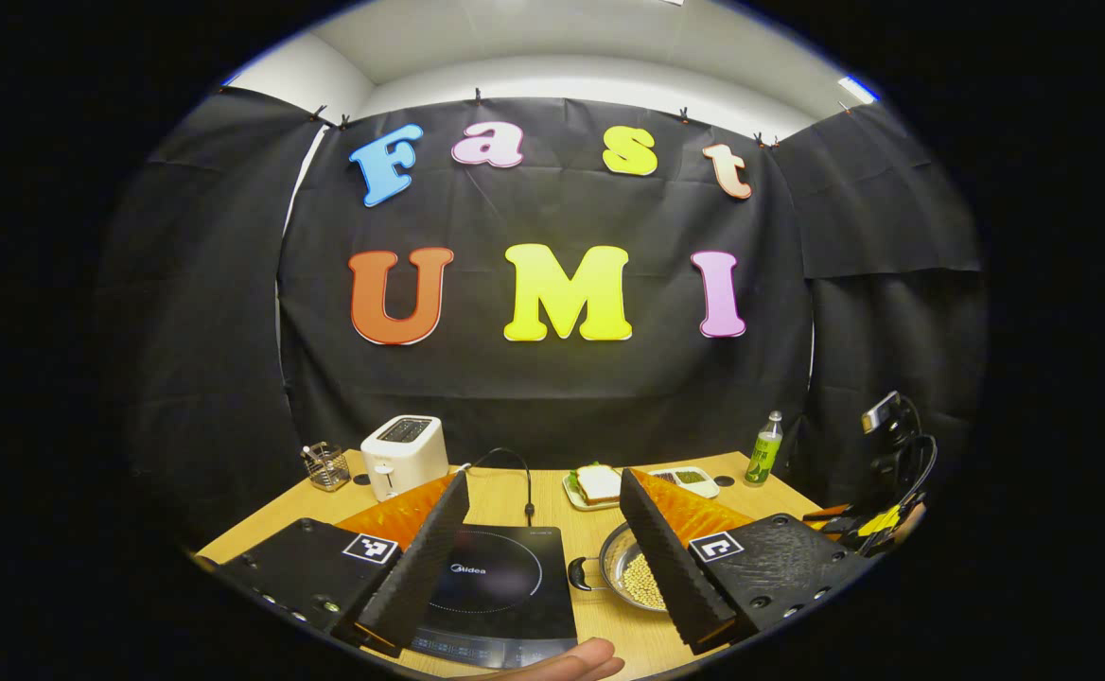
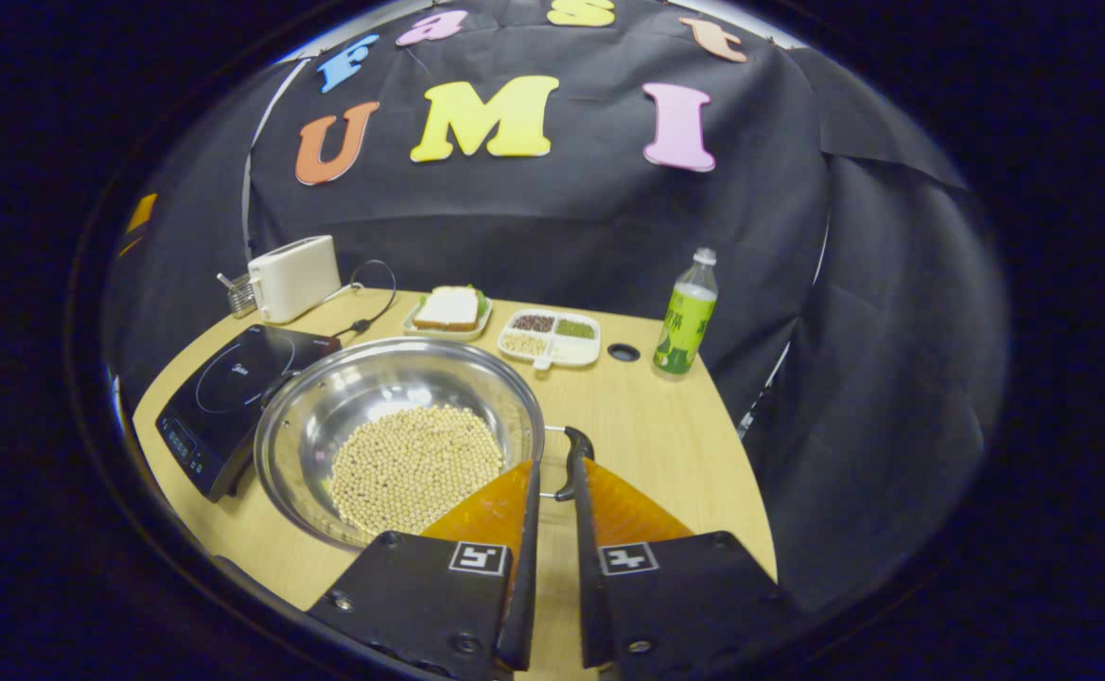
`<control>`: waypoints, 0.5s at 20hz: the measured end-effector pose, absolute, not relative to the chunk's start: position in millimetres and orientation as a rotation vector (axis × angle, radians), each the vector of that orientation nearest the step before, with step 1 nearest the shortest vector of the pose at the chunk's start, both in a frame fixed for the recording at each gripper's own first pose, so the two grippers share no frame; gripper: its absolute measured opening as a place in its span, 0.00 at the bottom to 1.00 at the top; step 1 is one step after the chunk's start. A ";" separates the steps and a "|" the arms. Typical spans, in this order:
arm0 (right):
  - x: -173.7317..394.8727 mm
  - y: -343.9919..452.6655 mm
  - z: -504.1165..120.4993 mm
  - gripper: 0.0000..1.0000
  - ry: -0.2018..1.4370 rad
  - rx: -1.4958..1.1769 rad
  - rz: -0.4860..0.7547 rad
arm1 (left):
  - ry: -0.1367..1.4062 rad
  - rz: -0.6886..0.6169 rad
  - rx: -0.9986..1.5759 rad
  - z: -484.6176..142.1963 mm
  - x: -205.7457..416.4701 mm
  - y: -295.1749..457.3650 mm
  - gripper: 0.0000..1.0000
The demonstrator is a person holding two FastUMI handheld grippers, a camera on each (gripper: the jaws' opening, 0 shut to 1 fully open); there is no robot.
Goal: First push the handle of the pot to place it horizontally, then grasp the pot with both hands and set it on the induction cooktop.
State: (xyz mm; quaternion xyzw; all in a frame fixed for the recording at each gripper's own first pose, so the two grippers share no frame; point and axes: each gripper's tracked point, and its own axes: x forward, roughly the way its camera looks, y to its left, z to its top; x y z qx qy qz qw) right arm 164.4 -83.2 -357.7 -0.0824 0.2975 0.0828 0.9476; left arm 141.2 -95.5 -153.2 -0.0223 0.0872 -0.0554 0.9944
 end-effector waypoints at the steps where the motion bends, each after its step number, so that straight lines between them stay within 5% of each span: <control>1: 163.1 -81.6 -348.6 0.34 0.578 -0.179 0.169 | 0.189 -0.115 -0.050 -159.9 143.1 -98.1 0.96; 4: 154.6 -73.6 -327.9 1.00 0.528 -0.177 0.172 | 0.221 -0.107 -0.062 -178.7 148.6 -99.1 0.96; 10: 152.7 -74.3 -321.1 1.00 0.536 -0.139 0.139 | 0.313 -0.114 -0.077 -226.8 162.1 -112.8 0.95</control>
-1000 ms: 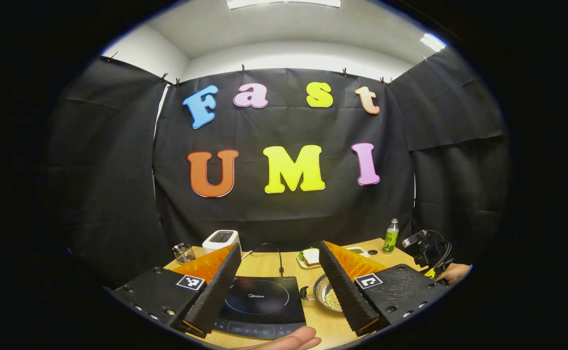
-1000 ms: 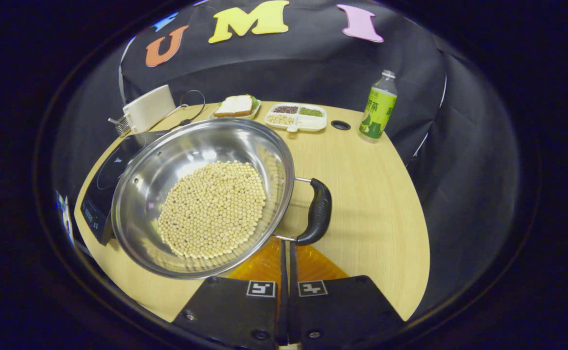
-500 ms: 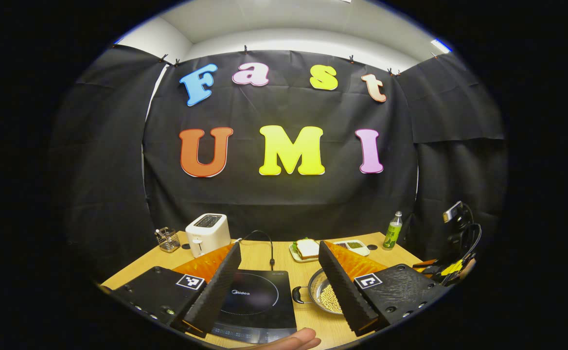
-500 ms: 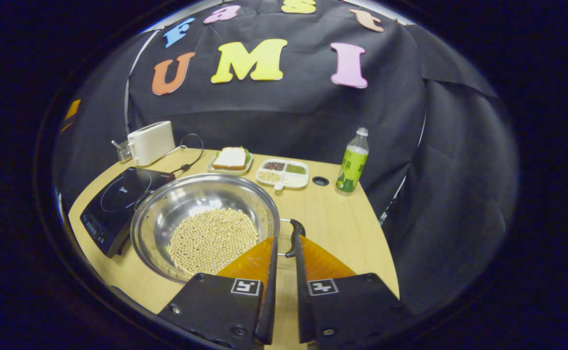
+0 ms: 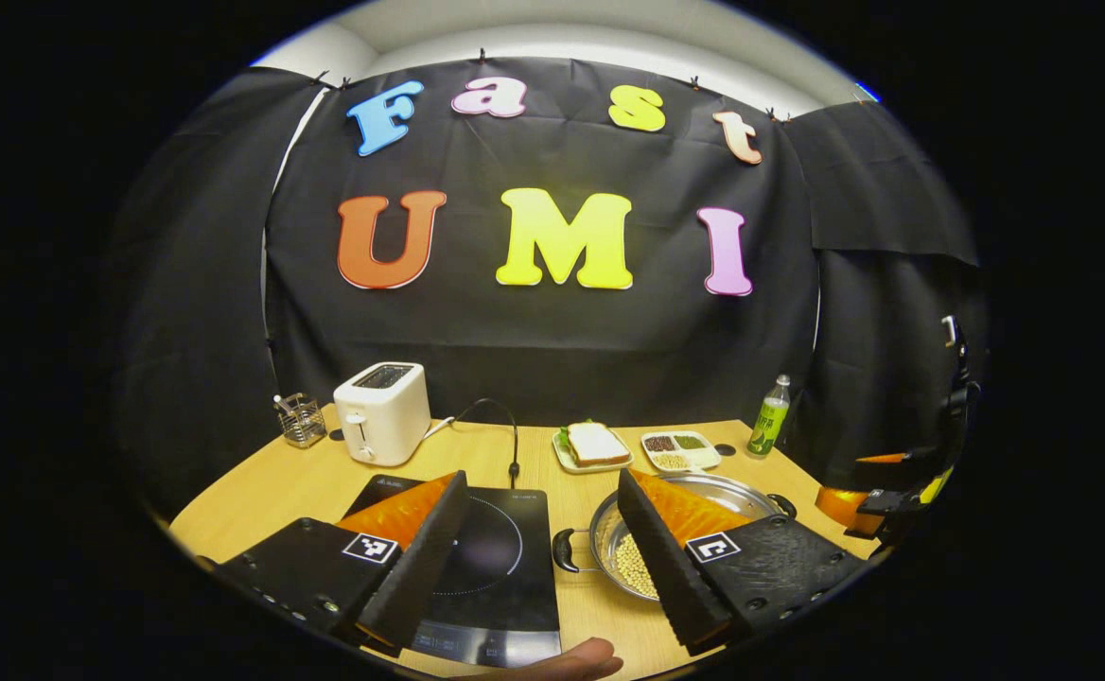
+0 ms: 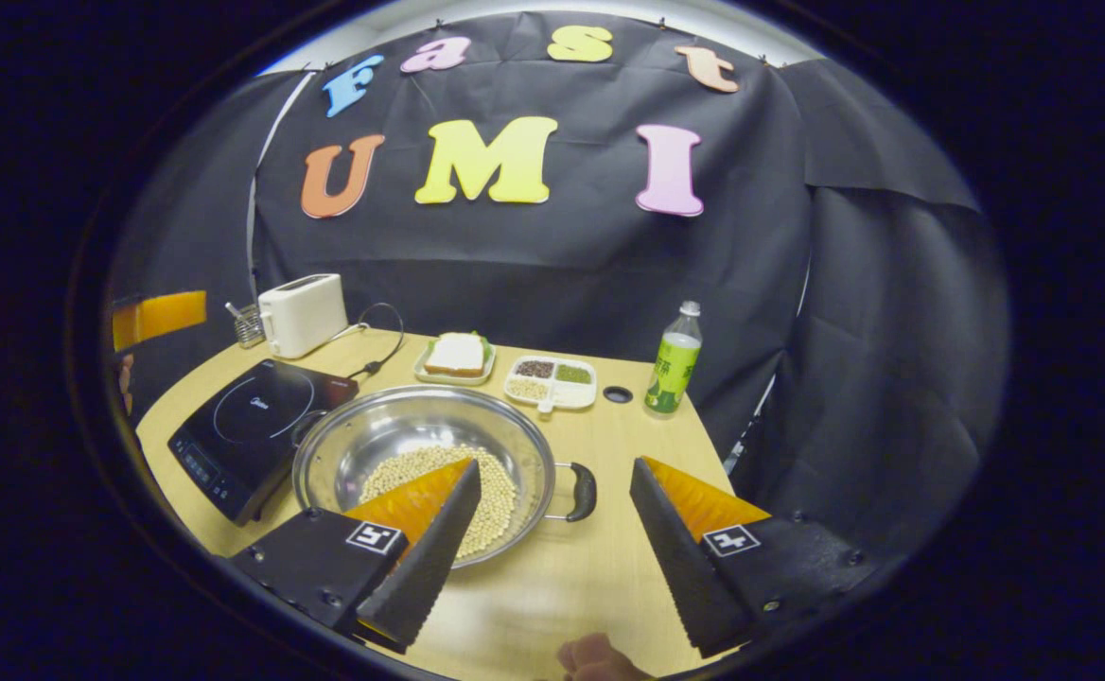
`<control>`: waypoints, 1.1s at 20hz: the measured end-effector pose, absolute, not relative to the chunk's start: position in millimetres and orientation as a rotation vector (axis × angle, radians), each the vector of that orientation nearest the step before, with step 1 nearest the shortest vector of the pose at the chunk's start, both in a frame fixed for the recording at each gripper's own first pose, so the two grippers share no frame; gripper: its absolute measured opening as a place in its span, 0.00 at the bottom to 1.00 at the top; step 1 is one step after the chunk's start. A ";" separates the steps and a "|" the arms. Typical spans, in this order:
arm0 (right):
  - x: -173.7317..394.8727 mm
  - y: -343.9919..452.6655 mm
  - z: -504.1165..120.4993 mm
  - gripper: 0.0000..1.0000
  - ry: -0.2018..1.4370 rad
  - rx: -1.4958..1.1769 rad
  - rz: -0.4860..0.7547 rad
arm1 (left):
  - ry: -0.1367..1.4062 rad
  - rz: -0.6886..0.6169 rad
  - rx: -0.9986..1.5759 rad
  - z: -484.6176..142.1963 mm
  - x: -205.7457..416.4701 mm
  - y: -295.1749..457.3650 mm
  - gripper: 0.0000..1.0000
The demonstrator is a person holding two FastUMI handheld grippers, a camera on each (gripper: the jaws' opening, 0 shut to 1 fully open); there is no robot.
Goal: First push the handle of the pot to place it horizontally, then grasp the pot with both hands and set it on the induction cooktop.
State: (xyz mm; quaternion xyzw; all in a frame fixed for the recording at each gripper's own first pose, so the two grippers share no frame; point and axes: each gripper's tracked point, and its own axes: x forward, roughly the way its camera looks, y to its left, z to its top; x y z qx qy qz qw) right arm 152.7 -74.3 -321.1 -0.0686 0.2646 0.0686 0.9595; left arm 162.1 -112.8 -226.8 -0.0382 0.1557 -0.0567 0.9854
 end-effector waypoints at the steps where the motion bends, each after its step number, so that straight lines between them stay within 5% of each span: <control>1: 154.6 -75.1 -322.2 1.00 0.540 -0.132 0.128 | 0.332 -0.118 -0.083 -236.5 165.6 -116.7 0.95; 11: 189.7 -70.1 -375.9 1.00 0.660 0.025 0.087 | 0.619 -0.168 -0.049 -355.5 197.3 -152.9 0.95; 20: 220.9 -74.6 -441.8 1.00 0.773 0.071 0.077 | 0.727 -0.174 -0.010 -398.2 211.2 -163.8 0.95; 22: 222.3 -70.7 -444.5 0.93 0.771 0.084 0.106 | 0.761 -0.205 -0.033 -405.4 209.3 -175.6 0.95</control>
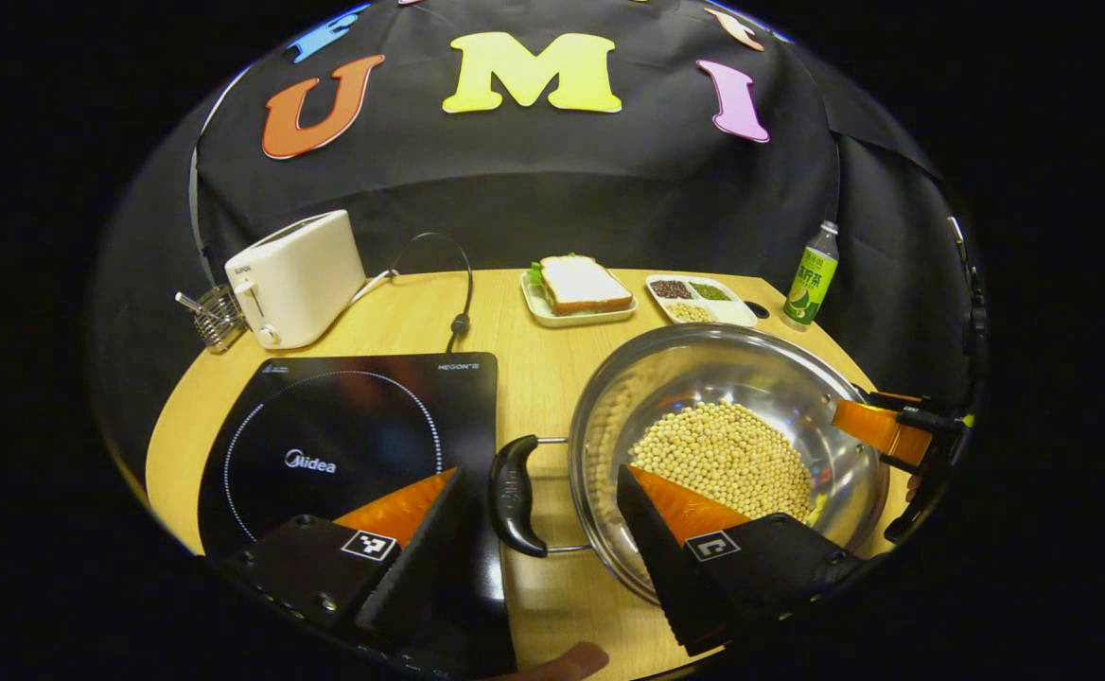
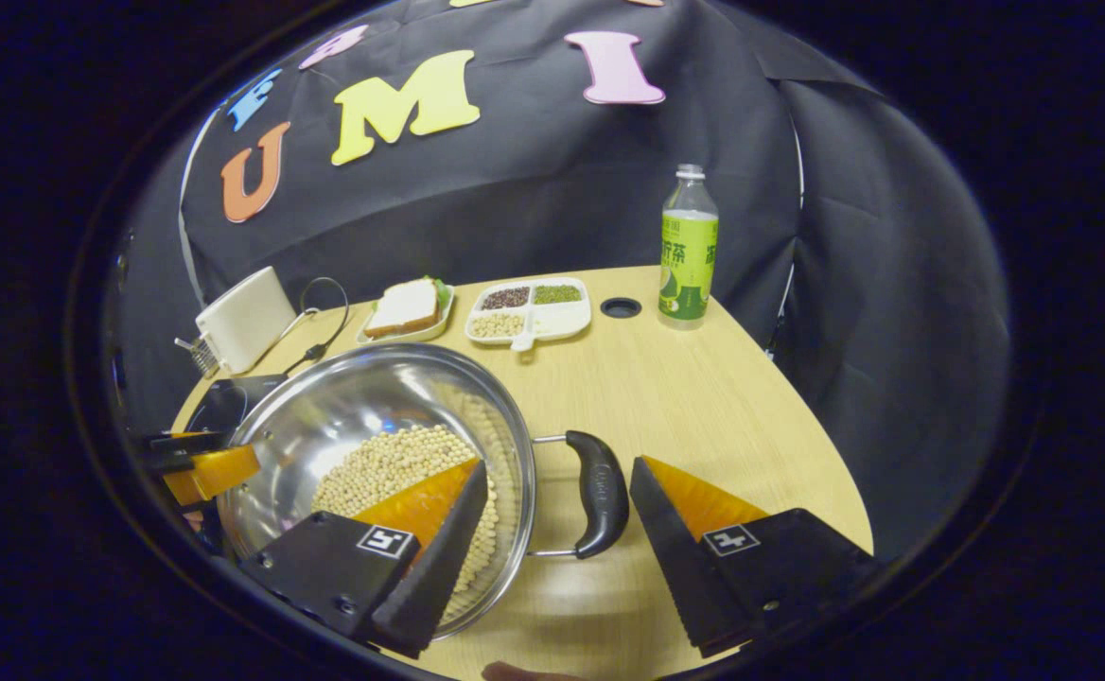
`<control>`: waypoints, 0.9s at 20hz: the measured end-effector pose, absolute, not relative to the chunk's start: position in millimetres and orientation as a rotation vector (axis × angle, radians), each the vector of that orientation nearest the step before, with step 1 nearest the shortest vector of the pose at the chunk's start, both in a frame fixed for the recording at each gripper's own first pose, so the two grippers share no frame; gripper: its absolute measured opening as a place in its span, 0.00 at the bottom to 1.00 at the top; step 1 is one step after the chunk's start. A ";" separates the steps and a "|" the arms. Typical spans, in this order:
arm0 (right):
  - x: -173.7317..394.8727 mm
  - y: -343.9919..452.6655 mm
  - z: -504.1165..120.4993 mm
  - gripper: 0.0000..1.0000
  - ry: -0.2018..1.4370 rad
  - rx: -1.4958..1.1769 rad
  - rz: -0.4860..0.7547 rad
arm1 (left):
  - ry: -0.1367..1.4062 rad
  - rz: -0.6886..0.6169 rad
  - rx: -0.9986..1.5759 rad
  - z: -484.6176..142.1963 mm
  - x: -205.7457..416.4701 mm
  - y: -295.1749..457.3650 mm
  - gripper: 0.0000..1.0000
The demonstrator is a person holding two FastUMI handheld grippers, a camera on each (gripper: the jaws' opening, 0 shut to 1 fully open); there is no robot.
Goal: First push the handle of the pot to place it horizontally, then grasp the pot with both hands and set it on the induction cooktop.
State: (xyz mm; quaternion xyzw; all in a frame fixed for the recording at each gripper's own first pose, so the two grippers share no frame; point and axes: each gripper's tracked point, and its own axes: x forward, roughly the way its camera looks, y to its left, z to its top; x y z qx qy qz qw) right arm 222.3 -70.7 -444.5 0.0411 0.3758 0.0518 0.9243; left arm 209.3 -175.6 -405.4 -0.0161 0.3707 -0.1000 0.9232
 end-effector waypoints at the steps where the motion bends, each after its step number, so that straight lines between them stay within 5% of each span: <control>1: 222.2 -67.6 -445.3 0.89 0.768 0.092 0.130 | 0.740 -0.189 -0.010 -403.7 214.2 -172.7 0.92; 4: 223.4 -72.3 -451.9 0.84 0.782 0.086 0.121 | 0.733 -0.162 -0.005 -405.9 219.6 -169.2 0.73; 6: 225.7 -76.8 -453.6 0.81 0.784 0.081 0.093 | 0.735 -0.155 0.014 -407.0 220.2 -166.8 0.70; 8: 222.3 -79.6 -456.9 0.67 0.800 0.078 0.080 | 0.733 -0.145 0.031 -409.6 223.3 -166.3 0.67; 18: 221.0 -79.7 -457.6 0.63 0.830 0.073 0.084 | 0.703 -0.207 0.045 -408.0 224.5 -167.2 0.60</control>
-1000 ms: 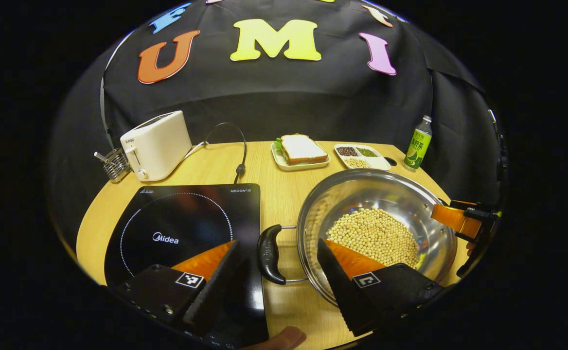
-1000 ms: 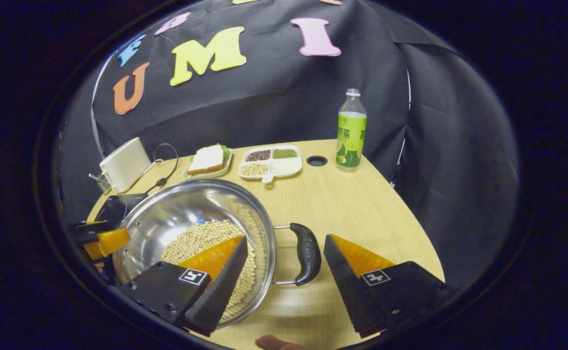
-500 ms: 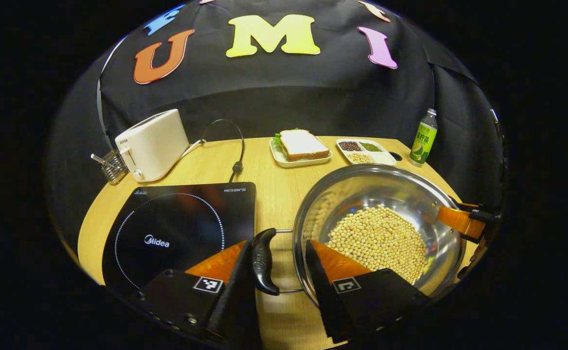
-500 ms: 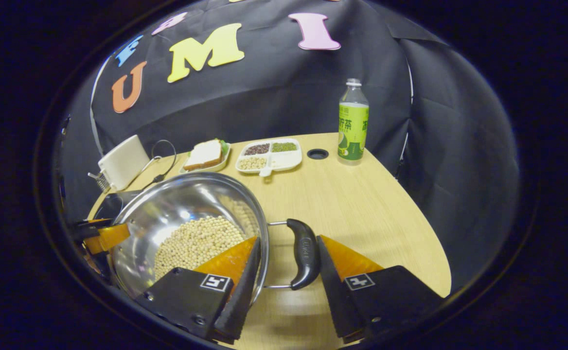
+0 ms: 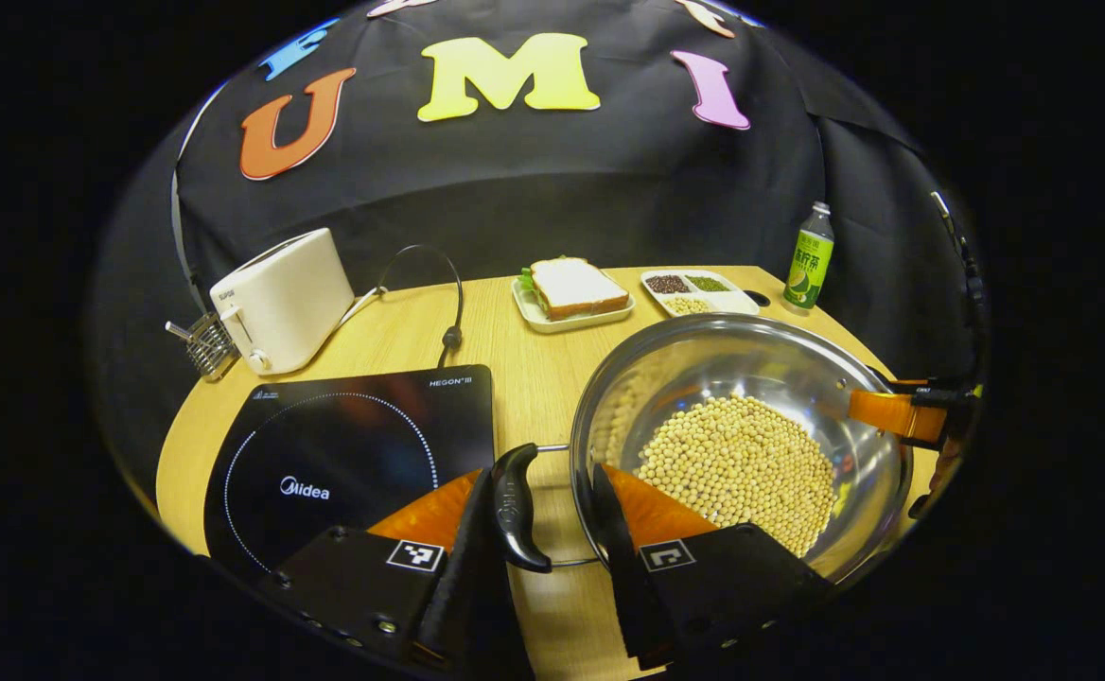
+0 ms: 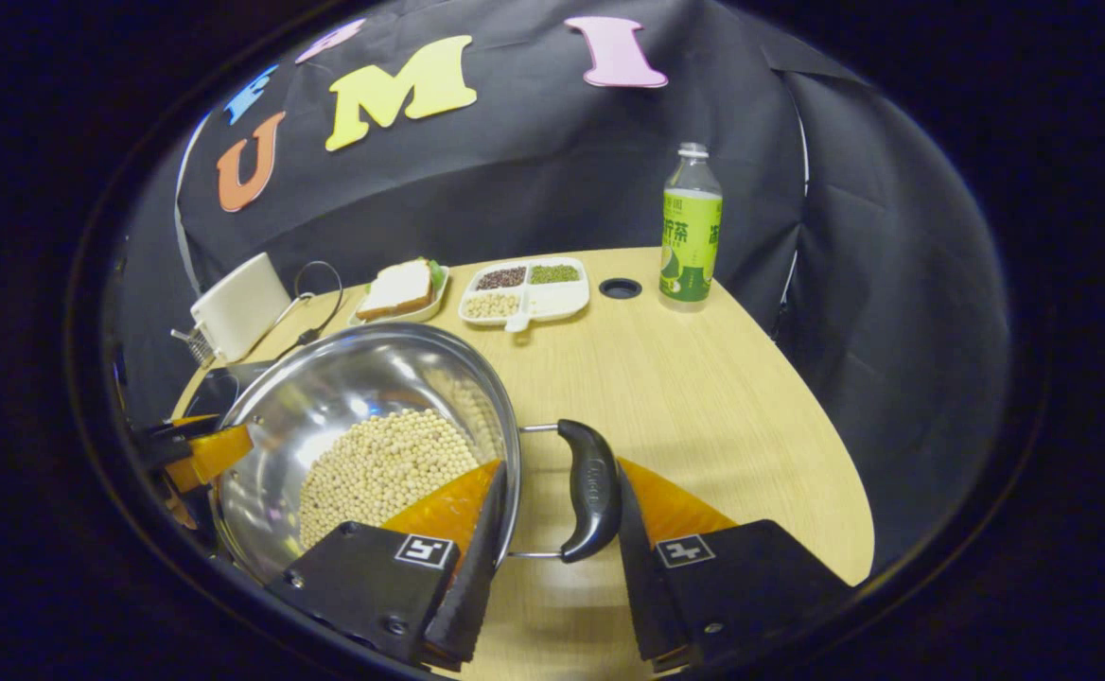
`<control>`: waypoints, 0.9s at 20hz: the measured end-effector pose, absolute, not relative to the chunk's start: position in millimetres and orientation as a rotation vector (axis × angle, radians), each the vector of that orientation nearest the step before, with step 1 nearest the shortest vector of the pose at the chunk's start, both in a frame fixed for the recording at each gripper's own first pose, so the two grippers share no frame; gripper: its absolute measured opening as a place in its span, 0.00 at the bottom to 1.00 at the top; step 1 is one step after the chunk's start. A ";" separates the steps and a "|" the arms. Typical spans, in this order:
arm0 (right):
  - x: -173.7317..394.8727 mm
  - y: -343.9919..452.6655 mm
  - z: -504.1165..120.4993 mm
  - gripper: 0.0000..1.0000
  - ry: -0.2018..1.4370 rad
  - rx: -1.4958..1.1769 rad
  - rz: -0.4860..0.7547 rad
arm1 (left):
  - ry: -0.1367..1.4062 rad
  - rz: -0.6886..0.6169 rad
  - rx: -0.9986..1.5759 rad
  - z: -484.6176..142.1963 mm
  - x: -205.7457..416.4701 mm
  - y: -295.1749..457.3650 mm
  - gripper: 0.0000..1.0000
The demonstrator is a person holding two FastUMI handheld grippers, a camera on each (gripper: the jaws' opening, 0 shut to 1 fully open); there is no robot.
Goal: First push the handle of the pot to place it horizontally, then grasp the pot with both hands and set it on the induction cooktop.
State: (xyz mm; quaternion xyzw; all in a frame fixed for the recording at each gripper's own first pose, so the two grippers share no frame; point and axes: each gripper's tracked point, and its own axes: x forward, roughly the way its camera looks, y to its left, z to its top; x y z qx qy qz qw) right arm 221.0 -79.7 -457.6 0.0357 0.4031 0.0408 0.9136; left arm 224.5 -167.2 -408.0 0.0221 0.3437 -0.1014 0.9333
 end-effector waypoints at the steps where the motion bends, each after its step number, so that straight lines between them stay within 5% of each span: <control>1: 218.3 -80.4 -456.1 0.62 0.834 0.078 0.078 | 0.702 -0.210 0.041 -406.5 223.3 -167.0 0.59; 18: 162.2 -27.3 -358.5 0.59 0.738 0.081 0.075 | 0.564 -0.201 -0.011 -323.2 182.1 -110.3 0.56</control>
